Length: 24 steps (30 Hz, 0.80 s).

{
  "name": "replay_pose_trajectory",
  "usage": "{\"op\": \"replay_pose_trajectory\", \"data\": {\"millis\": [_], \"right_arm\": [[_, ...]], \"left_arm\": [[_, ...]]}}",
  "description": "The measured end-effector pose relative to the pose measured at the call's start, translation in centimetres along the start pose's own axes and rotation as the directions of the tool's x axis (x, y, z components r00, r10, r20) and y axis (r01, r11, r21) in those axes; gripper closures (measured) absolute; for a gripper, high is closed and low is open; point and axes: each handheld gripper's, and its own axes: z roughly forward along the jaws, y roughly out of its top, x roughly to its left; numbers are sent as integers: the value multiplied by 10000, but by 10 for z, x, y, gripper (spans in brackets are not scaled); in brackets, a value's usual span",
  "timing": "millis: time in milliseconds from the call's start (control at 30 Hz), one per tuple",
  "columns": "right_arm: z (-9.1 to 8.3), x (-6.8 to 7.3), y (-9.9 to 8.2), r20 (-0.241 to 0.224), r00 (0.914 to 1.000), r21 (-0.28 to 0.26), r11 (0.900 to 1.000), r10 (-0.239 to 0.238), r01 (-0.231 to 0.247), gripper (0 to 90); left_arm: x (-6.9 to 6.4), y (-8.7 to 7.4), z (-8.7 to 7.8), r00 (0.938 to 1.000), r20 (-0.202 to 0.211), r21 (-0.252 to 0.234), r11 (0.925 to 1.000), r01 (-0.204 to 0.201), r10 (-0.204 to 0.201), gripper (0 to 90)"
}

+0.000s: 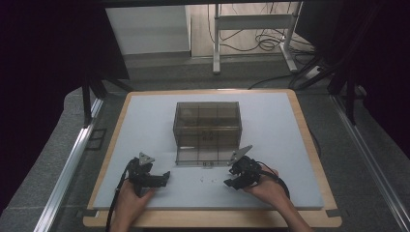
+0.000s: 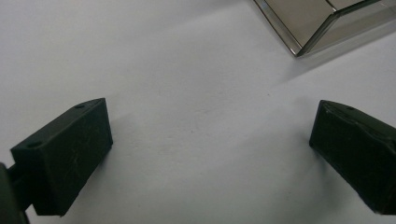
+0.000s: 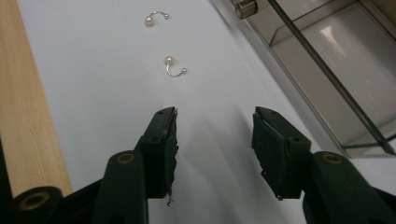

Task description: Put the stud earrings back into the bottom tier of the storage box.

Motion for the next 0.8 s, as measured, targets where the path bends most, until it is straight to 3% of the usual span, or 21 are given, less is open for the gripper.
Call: {"op": "replay_pose_trajectory", "data": {"millis": [200,467,733,800], "right_arm": [[2,-2,5,-261,9997,137,9999,39,-35,534],[6,-3,15,-181,9998,396,9992,-15,23,541],[10,1,26,-623,9973,577,9975,-379,415,568],[12,2,27,-526,9976,597,9970,-459,491,554]], "left_arm": [[0,0,0,10000,1,3,10000,-2,2,0],[0,0,0,10000,2,4,10000,-2,2,0],[0,0,0,10000,5,-1,10000,4,-4,0],[0,0,0,10000,3,-4,10000,7,-7,0]]}}
